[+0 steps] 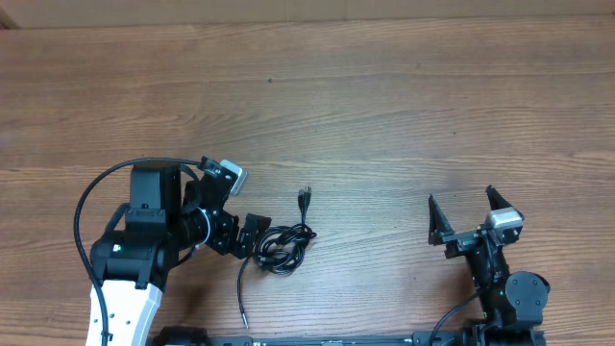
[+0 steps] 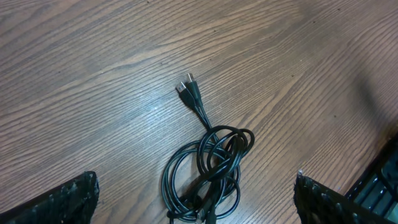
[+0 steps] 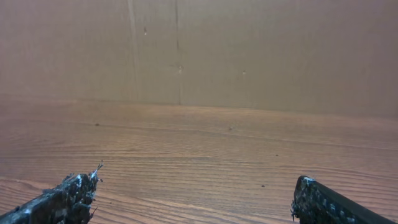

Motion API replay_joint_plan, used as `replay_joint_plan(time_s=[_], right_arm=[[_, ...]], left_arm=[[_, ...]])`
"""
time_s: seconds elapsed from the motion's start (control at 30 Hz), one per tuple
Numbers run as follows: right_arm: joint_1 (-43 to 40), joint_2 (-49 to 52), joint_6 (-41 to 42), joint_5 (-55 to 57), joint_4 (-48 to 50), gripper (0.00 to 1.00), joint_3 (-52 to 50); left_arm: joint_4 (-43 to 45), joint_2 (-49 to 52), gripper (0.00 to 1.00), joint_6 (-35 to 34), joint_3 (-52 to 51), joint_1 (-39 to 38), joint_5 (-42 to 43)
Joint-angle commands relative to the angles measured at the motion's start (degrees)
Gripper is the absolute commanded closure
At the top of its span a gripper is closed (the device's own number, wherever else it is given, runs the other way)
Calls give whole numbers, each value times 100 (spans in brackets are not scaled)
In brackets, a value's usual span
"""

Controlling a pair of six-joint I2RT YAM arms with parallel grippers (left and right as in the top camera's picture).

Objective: Untangle cables
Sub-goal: 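Move the left gripper forward over the tangled black cable bundle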

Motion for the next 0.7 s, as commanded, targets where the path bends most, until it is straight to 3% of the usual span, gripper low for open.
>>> replay_joint_plan(time_s=[0.0,0.33,0.67], right_arm=[[-17,-52,20,61,22,0,-57],[-17,-52,20,61,22,0,-57],[-17,-52,20,59,22,0,-57]], left_arm=[[-74,22,0,166,170,-22,151],[-323,278,0,70,170,-850,-444],[48,1473,0,-186,173,-1641,-992]])
